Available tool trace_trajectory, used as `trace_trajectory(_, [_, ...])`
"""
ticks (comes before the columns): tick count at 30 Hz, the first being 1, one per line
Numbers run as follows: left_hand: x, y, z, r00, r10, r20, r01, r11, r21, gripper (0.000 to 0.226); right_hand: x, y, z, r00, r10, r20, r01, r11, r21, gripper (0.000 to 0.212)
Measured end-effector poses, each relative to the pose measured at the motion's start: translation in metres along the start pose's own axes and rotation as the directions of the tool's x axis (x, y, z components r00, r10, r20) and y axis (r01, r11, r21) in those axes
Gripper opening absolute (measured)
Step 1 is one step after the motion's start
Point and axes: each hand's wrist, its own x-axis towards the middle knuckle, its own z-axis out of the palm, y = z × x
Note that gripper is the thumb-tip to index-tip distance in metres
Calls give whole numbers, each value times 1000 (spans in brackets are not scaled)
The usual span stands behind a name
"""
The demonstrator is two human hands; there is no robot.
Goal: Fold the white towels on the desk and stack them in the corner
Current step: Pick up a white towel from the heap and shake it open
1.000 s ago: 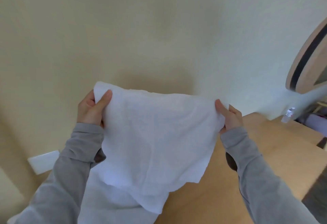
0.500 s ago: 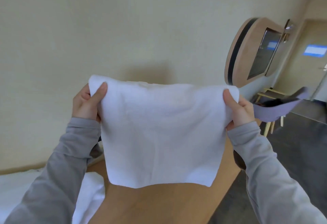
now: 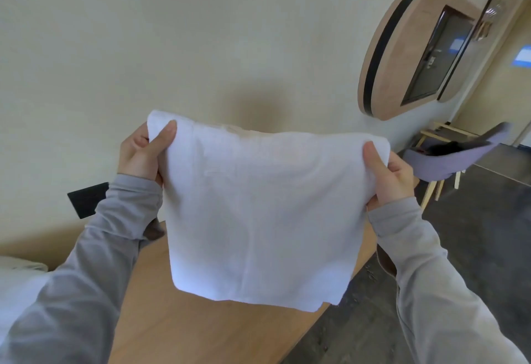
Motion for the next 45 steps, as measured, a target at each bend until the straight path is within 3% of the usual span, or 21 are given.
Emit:
trace_trajectory(3, [14, -26, 9, 999, -5, -32, 5, 1000, 12, 21, 33, 24, -2, 1000, 11, 27, -10, 1000, -19, 16])
trace_trajectory(9, [59, -68, 46, 995, -7, -100, 26, 982, 188, 29, 112, 65, -9, 990, 75, 122, -62, 992, -106, 31])
trace_trajectory(12, [85, -79, 77, 1000, -14, -25, 20, 960, 281, 25, 148, 71, -19, 995, 59, 77, -46, 986, -158, 45])
trace_trajectory(14, [101, -84, 93, 999, -45, 15, 37, 936, 350, 15, 165, 70, -22, 998, 37, 60, -27, 988, -154, 33])
trace_trajectory(18, [134, -95, 103, 988, -156, 13, 124, 830, 544, 16, 161, 82, -26, 995, 91, 50, -86, 991, -105, 36])
trace_trajectory(21, [162, -103, 101, 970, -240, -36, 188, 648, 738, 16, 138, 120, -34, 957, 273, 97, -270, 962, -43, 26])
trace_trajectory(24, [187, -135, 105, 943, -326, -72, 216, 433, 875, 23, 121, 187, -35, 813, 572, 107, -579, 814, 49, 28])
trace_trajectory(26, [192, -177, 103, 923, -363, -126, 243, 299, 923, 31, 107, 233, -26, 637, 762, 120, -771, 630, 90, 26])
trace_trajectory(29, [162, -246, 88, 873, -378, -308, 383, 140, 913, 59, 87, 288, -12, 368, 917, 152, -930, 363, 63, 34])
trace_trajectory(31, [122, -286, 76, 820, -394, -416, 506, 160, 847, 62, 76, 317, -4, 215, 964, 157, -974, 224, -36, 35])
trace_trajectory(32, [97, -304, 72, 795, -400, -456, 559, 188, 808, 60, 72, 330, -3, 173, 974, 148, -979, 187, -80, 36])
trace_trajectory(35, [13, -342, 69, 737, -325, -593, 671, 238, 703, 59, 69, 362, -5, 141, 982, 129, -977, 159, -143, 42])
trace_trajectory(37, [-39, -354, 71, 618, -223, -754, 784, 250, 569, 61, 74, 371, -11, 52, 976, 214, -984, 86, -154, 44])
trace_trajectory(40, [-92, -360, 68, 239, -160, -958, 943, 275, 189, 67, 87, 374, -30, -143, 950, 278, -950, -53, -308, 38])
trace_trajectory(41, [-102, -362, 63, 157, -187, -970, 956, 275, 101, 67, 98, 376, -39, -199, 942, 272, -903, -69, -425, 38])
trace_trajectory(43, [-111, -364, 51, 71, -256, -964, 964, 266, 0, 61, 129, 383, -56, -253, 943, 215, -742, -46, -669, 50])
trace_trajectory(45, [-108, -366, 37, 28, -284, -958, 955, 290, -58, 55, 171, 396, -64, -190, 974, 127, -618, -18, -786, 57])
